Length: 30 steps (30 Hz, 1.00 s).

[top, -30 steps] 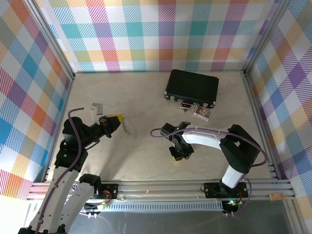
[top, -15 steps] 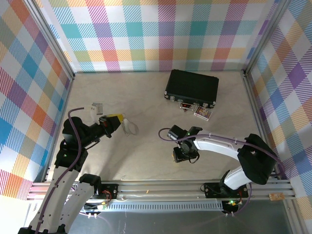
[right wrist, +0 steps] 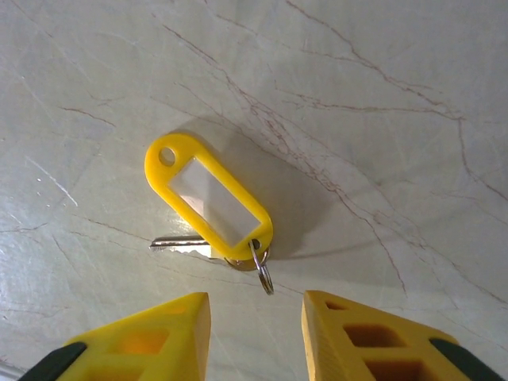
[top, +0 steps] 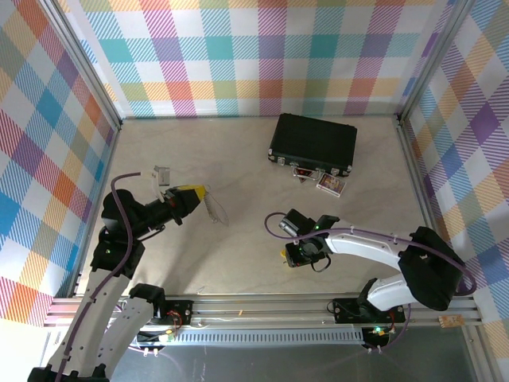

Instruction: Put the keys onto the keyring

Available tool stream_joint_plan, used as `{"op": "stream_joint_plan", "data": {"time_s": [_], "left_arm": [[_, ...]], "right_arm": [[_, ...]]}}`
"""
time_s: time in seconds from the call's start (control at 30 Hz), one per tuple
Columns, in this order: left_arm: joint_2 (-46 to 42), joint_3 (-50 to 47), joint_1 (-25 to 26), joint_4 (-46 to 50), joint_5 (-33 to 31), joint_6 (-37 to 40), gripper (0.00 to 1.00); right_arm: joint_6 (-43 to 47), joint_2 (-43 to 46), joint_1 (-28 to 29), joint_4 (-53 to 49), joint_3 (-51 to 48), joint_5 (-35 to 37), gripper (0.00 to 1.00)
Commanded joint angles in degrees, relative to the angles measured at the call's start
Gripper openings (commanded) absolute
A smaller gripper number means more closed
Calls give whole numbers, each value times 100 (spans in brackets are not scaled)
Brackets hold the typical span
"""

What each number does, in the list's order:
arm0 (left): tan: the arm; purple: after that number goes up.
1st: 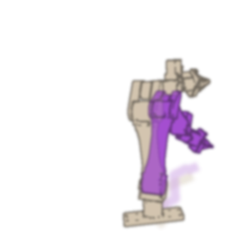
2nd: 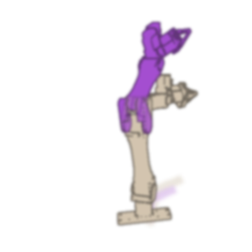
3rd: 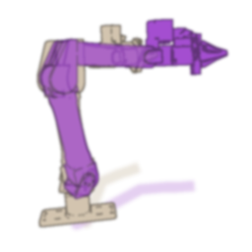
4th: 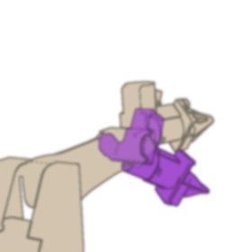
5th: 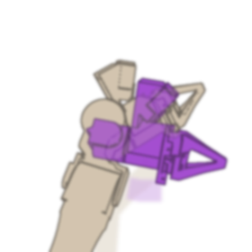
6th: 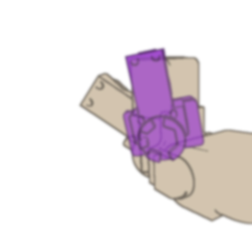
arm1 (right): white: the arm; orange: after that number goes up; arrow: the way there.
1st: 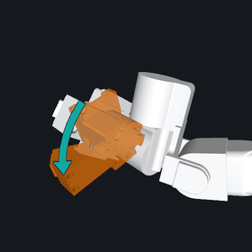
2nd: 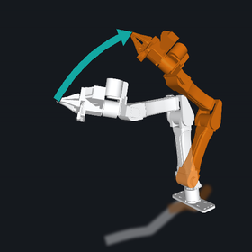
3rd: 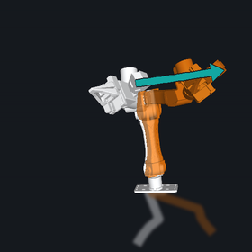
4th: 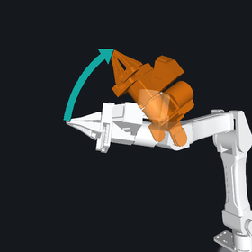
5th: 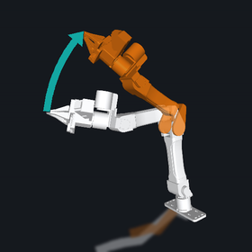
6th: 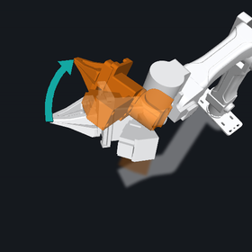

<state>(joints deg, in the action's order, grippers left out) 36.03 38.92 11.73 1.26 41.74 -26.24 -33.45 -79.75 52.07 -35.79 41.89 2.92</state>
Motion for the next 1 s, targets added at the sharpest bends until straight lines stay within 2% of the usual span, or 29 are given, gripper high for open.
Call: {"op": "stream_joint_plan", "data": {"time_s": [0.0,0.4,0.77,0.87,0.97], "left_arm": [[-44,-33,82,-469,291,-151,0],[-18,-169,242,-1130,526,-496,0],[-43,-288,295,-1384,547,-716,0],[-60,-328,304,-1356,521,-733,0],[-99,-392,304,-1347,482,-755,0]], "right_arm": [[58,-67,-57,182,-82,-55,32],[205,-236,-55,49,16,317,20],[673,-511,-48,-70,378,244,3],[841,-663,-48,-347,659,307,1],[897,-1094,-53,-1035,1141,548,0]]}}
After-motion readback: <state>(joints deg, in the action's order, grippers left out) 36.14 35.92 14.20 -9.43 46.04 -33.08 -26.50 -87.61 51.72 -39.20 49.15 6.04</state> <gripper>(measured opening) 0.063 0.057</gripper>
